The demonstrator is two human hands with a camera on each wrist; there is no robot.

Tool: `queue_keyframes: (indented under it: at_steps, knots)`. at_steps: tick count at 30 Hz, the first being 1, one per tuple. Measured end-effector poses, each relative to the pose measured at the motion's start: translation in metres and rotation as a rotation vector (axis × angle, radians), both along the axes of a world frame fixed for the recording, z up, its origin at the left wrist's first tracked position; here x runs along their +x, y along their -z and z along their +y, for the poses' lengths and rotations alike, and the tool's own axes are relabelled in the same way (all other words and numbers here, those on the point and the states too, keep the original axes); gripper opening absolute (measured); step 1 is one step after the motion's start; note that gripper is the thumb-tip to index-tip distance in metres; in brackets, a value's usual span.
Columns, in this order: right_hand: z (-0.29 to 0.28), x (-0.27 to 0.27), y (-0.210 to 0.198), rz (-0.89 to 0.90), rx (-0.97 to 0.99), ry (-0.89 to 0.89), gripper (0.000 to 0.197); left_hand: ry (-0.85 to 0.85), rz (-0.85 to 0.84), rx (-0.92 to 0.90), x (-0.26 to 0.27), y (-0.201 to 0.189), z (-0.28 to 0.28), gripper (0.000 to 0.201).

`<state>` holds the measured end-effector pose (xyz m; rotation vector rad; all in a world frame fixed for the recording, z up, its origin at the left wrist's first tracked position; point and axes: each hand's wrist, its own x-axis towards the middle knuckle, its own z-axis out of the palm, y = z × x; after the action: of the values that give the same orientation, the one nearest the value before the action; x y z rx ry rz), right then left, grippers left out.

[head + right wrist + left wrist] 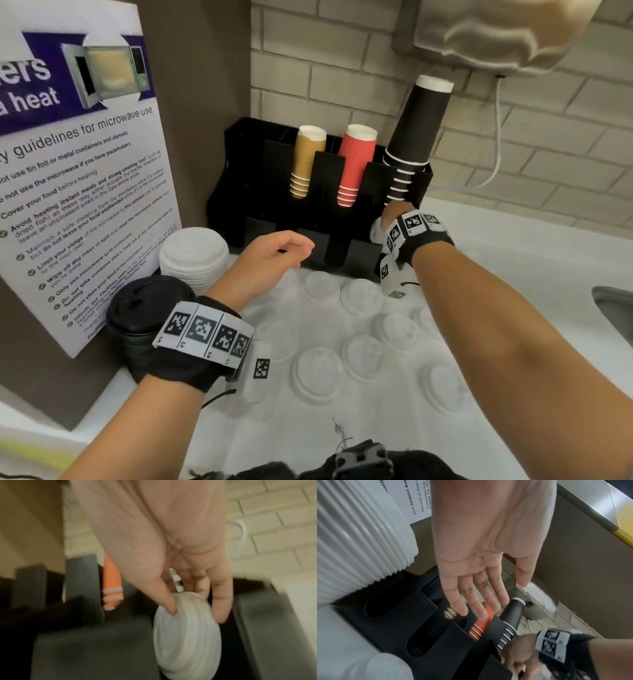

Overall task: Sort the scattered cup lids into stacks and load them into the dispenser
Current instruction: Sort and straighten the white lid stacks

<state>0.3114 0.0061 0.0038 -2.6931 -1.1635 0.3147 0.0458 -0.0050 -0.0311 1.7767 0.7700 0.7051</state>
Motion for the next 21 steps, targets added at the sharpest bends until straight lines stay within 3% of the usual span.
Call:
queue_keyframes:
  at_steps: [2, 4, 6, 9, 12, 16, 19, 21]
  knots:
    - [-0.006, -0.001, -0.022, -0.148, 0.087, 0.048, 0.038, -0.054, -0.027, -0.028, 0.003, 0.005, -0.002, 0.020]
    - [-0.022, -0.010, -0.038, -0.102, 0.292, 0.003, 0.042, -0.123, -0.090, -0.109, 0.008, 0.011, -0.005, 0.030]
    - [-0.048, -0.027, -0.043, 0.176, 0.477, -0.161, 0.039, -0.151, -0.218, -0.275, 0.012, 0.013, -0.009, 0.041]
    - [-0.080, -0.074, -0.033, 0.813, 0.603, -0.347, 0.031, -0.083, -0.424, -0.600, 0.014, 0.013, -0.015, 0.068]
    - [-0.096, -0.107, -0.010, 1.052, 0.552, -0.461, 0.030, 0.122, -0.553, -0.789, 0.010, 0.013, -0.018, 0.068]
    - [-0.096, -0.128, 0.019, 1.013, 0.507, -0.375, 0.025, 0.130, -0.681, -0.884, 0.004, 0.018, -0.022, 0.040]
    - [-0.089, -0.139, 0.034, 0.768, 0.545, -0.329, 0.023, 0.068, -0.635, -0.883, -0.003, 0.022, -0.021, 0.015]
    - [-0.087, -0.139, 0.038, 0.560, 0.530, -0.358, 0.027, 0.005, -0.589, -0.844, -0.008, 0.021, -0.019, 0.015]
